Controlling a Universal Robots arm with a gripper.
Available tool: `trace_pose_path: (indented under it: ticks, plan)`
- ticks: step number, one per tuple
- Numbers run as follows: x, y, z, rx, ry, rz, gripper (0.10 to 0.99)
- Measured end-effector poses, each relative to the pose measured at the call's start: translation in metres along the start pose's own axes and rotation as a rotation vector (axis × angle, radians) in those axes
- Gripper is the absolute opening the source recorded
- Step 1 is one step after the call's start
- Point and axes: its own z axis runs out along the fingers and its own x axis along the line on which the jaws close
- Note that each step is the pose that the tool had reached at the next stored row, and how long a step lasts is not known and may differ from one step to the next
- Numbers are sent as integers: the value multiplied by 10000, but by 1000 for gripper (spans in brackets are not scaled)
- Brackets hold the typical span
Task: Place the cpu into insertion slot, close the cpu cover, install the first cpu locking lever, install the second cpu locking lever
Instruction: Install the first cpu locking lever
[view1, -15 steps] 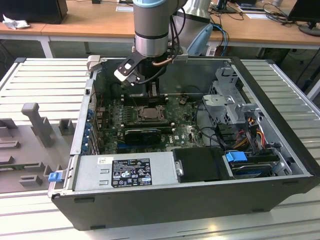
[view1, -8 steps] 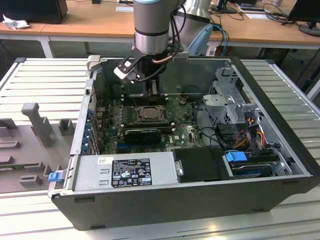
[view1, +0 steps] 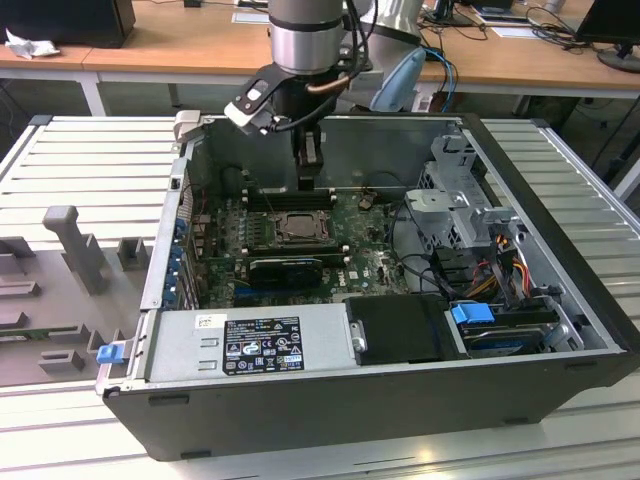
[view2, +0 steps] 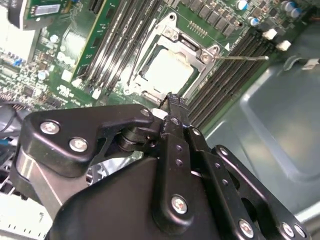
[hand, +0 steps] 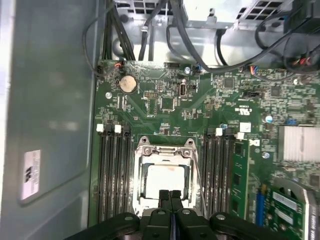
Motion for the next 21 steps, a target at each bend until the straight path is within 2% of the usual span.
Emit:
trace_pose_path:
  ticks: [1, 2, 3, 4, 8, 11, 14, 21]
  plan:
    - [0, 2, -45, 0, -11, 0, 106]
    - [0, 6, -127, 1, -14, -1, 106]
    - [0, 7, -154, 1, -15, 0, 106]
    - [1, 7, -154, -1, -15, -29, 106]
    - [1, 7, -153, 4, 25, -1231, 106]
    - [1, 7, -153, 4, 42, -1618, 106]
    - [1, 7, -153, 7, 93, -2713, 106]
    - [1, 7, -153, 8, 138, -3683, 106]
